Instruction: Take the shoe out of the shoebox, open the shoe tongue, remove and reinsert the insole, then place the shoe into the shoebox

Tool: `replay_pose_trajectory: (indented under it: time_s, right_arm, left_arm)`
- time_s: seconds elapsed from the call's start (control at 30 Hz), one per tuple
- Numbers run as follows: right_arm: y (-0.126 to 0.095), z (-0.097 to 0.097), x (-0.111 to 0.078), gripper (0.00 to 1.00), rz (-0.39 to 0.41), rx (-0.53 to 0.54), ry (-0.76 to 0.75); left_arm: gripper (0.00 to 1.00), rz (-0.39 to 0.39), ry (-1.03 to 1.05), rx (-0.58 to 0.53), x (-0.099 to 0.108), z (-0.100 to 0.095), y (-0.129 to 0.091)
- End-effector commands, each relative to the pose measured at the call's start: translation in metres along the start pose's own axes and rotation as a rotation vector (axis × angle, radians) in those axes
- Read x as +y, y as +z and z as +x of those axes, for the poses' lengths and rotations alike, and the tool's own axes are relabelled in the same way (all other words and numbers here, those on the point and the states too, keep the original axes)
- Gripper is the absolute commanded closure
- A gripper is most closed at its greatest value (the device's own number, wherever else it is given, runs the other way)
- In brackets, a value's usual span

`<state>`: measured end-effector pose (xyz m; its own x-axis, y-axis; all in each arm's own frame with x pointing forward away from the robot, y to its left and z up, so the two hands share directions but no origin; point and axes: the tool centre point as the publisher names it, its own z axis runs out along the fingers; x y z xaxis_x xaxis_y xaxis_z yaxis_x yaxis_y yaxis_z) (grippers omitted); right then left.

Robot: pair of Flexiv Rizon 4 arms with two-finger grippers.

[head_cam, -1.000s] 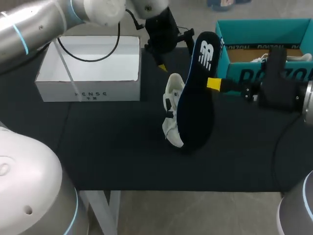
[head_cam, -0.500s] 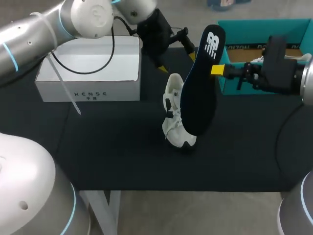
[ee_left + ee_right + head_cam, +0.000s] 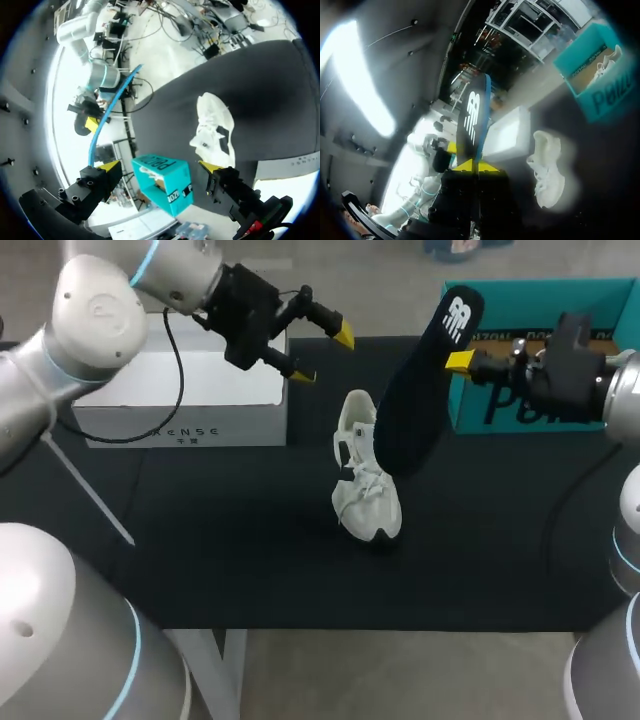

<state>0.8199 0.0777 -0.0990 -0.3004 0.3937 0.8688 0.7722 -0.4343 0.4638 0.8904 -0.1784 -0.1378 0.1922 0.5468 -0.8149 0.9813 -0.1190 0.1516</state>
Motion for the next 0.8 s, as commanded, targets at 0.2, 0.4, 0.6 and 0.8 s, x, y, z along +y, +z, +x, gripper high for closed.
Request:
replay_pose_trajectory:
  time_s: [0.2,0.4,0.6,0.8]
  right_arm:
    - [0.034,-0.017,0.025,1.00,0.072,0.037,0.054]
    - [0.044,-0.021,0.037,1.00,0.176,0.085,0.093]
    - [0.053,-0.021,0.038,1.00,0.195,0.093,0.093]
    - [0.069,-0.023,0.028,1.00,0.236,0.094,0.088]
  left_arm:
    - [0.00,0.020,0.147,-0.268,-0.032,-0.023,-0.005]
    - [0.00,0.018,0.201,-0.366,-0.038,-0.028,-0.002]
    - [0.00,0.045,0.190,-0.482,-0.041,-0.038,0.005]
    - [0.00,0.060,0.203,-0.530,-0.044,-0.048,0.019]
